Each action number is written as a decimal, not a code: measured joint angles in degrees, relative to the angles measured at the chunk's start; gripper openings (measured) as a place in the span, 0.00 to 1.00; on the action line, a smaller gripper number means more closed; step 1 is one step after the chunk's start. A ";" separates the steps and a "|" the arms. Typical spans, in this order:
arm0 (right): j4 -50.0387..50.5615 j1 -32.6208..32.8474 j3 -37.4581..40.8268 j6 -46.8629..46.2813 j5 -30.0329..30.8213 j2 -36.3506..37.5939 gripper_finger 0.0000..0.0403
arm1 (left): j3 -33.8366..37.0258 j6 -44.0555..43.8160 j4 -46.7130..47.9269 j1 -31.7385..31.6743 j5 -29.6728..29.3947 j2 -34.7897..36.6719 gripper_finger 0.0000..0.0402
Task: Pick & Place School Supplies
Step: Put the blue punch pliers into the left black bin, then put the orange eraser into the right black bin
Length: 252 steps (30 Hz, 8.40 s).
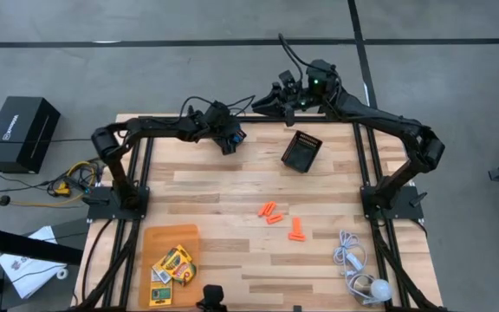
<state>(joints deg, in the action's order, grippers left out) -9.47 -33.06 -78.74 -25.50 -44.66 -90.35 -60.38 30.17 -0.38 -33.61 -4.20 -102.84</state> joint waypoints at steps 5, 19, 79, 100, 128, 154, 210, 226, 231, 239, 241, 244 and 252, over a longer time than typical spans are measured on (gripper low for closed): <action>0.04 0.09 0.00 -0.04 -0.02 0.00 0.29 | 0.01 1.33 1.09 -0.04 1.39 -2.36 0.00; 0.24 -0.58 0.00 0.10 -0.44 0.00 0.29 | 0.24 6.27 20.05 -2.69 1.01 3.15 0.00; -0.95 -4.24 -0.02 0.60 -3.32 0.02 0.29 | 0.07 -1.30 34.41 -2.74 6.41 8.35 0.00; -4.66 -4.46 -0.06 12.47 2.73 0.09 0.29 | 0.02 -59.27 -12.46 -0.09 21.80 17.37 0.09; 16.44 4.45 -5.00 14.54 -1.91 0.50 0.29 | 0.16 -71.06 -9.69 31.05 9.01 3.32 0.41; 46.64 19.91 -17.66 30.35 7.13 2.75 0.29 | 0.17 -46.50 21.19 14.96 -0.75 26.41 0.37; 47.67 24.37 4.13 57.04 15.17 -22.45 0.29 | 9.35 -49.11 30.95 8.15 -3.39 41.72 0.37; 42.69 26.14 4.13 56.98 14.71 -22.45 0.29 | 9.35 -50.14 29.39 8.15 -3.44 41.72 0.37; 41.89 26.33 4.13 56.94 14.73 -22.43 0.29 | 9.34 -50.14 29.31 8.15 -3.46 41.72 0.37; 41.69 26.29 4.13 56.96 14.73 -22.43 0.29 | 9.33 -50.12 28.99 8.13 -3.46 41.72 0.37; 41.00 26.29 4.08 56.93 14.75 -23.15 0.29 | 9.33 -50.12 28.98 8.13 -3.46 41.72 0.37; 41.47 26.29 4.40 55.65 15.02 -24.61 0.29 | 9.34 -50.12 28.96 8.15 -3.46 41.70 0.37; 40.33 26.33 4.04 54.92 14.59 -27.16 0.29 | 9.33 -50.07 28.89 8.13 -3.46 41.67 0.37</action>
<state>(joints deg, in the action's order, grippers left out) 30.85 -6.73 -74.70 29.42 -30.07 -117.51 -51.05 -19.90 28.51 -25.47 -7.66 -61.17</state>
